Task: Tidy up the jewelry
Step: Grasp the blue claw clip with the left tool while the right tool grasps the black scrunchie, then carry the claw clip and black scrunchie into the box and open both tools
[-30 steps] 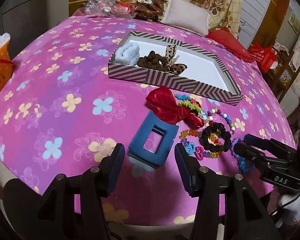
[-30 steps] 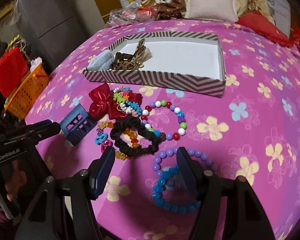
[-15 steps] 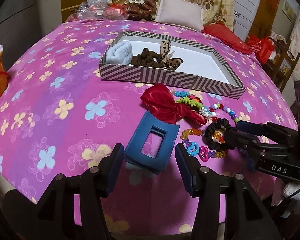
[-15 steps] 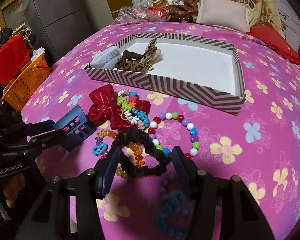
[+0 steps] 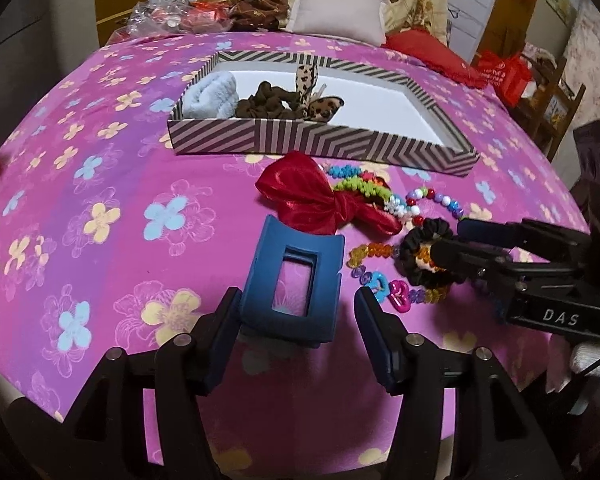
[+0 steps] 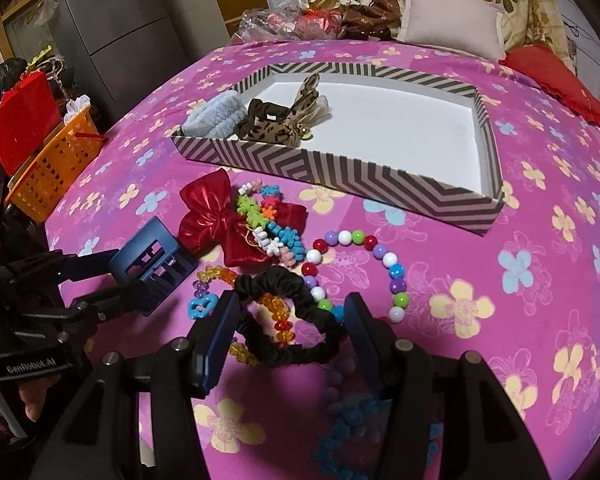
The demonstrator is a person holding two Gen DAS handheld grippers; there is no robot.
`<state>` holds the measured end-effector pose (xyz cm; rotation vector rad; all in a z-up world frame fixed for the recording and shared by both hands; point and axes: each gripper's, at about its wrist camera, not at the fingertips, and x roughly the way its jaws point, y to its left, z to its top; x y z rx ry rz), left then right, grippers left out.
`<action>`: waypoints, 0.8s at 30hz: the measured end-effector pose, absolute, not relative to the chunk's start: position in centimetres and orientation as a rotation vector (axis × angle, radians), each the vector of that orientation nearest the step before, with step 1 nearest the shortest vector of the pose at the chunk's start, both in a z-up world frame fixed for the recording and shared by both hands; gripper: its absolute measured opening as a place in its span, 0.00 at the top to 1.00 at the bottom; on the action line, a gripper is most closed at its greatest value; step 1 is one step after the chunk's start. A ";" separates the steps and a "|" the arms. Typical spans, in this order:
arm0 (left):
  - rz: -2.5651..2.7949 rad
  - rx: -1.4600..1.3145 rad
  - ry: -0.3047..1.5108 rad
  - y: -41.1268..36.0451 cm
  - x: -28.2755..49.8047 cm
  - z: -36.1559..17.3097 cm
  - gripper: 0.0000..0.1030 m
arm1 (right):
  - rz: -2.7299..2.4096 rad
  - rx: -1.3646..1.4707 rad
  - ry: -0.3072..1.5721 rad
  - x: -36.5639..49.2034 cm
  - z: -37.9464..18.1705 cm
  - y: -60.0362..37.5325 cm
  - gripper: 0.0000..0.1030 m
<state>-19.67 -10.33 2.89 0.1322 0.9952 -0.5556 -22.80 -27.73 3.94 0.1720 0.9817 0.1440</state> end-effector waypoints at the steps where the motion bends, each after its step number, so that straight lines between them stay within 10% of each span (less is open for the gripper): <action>1: -0.555 0.122 0.997 -10.3 -19.6 2.8 0.40 | 0.144 0.167 0.982 -22.8 3.9 -27.7 0.44; 5: -0.564 0.077 0.995 -9.8 -19.3 2.8 0.50 | 0.139 0.133 0.979 -22.7 3.9 -27.4 0.46; 11: -0.575 0.027 0.981 -9.1 -19.1 3.3 0.51 | 0.169 0.126 0.972 -22.8 3.8 -27.5 0.87; 24: -0.540 0.001 0.874 -8.0 -17.3 7.7 0.51 | 0.219 0.160 0.853 -22.5 9.5 -28.3 0.90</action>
